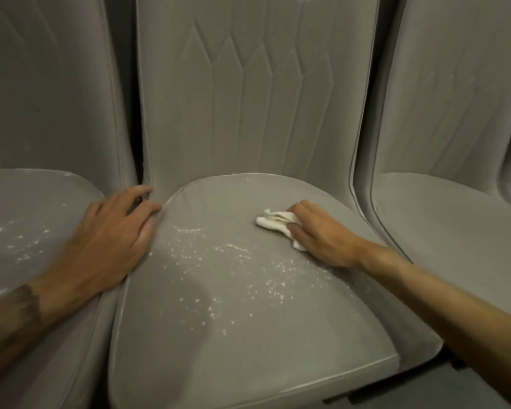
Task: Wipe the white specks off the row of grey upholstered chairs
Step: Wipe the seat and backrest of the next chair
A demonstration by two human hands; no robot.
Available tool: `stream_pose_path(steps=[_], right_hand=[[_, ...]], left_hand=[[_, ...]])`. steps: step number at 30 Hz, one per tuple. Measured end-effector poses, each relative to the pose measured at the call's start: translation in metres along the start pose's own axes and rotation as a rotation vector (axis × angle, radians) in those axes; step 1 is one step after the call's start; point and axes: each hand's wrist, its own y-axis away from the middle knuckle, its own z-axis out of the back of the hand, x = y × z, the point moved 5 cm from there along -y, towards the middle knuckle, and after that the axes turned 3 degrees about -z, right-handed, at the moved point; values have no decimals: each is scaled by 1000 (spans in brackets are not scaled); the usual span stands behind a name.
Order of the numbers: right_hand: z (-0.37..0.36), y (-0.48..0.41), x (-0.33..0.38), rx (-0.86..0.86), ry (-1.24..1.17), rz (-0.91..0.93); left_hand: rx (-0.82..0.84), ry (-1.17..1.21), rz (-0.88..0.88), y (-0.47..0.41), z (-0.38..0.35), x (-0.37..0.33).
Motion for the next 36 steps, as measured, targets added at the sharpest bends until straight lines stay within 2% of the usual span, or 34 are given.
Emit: stream_pose_path(steps=[1,4,6,8,11,13,14,17,19,22,24,26,29,31,34,36], right_hand=[[7,1,-13,4,25,-41],[30,6,-67,-47,97,-384],[31,7,-70,-79,125,-487],[19,7,-48,-93,95,-406],[6,19,-8,-45,-6,-135],[14,23,-12,8,-15,-83],[19,23,-24,10,0,-128],[35,22,-57,-57,62,-434],[28,20,-42,-91,66,-462],[3,30,11,-72,-49,-160],[6,37,17,-24,-65,-57],[18,32,-6,-6,-18,-133],[33,27,-43,-44,46,-421],[26,25,-33,-82,75,-452],[9,39,10,-79,-26,-176],[14,51,11,-13,-49,-49]], left_hand=[[-3,10,4,0,0,0],[-25,18,0,-1,0,0],[-31,21,-3,-1,-3,3],[-34,34,2,-2,-7,7],[-49,35,-2,-2,-13,13],[-54,15,-20,-2,-16,16],[-54,6,-28,-2,-18,17],[-62,-4,-28,-1,-19,19],[-67,-9,-29,-1,-21,20],[-67,-17,-37,-1,-23,21],[-62,-12,-25,-1,-22,23],[-64,0,-19,-2,-19,20],[-71,17,-13,-2,-15,14],[-85,20,-14,-2,-14,13],[-106,23,-27,-2,-18,17],[-125,12,-37,-1,-23,23]])
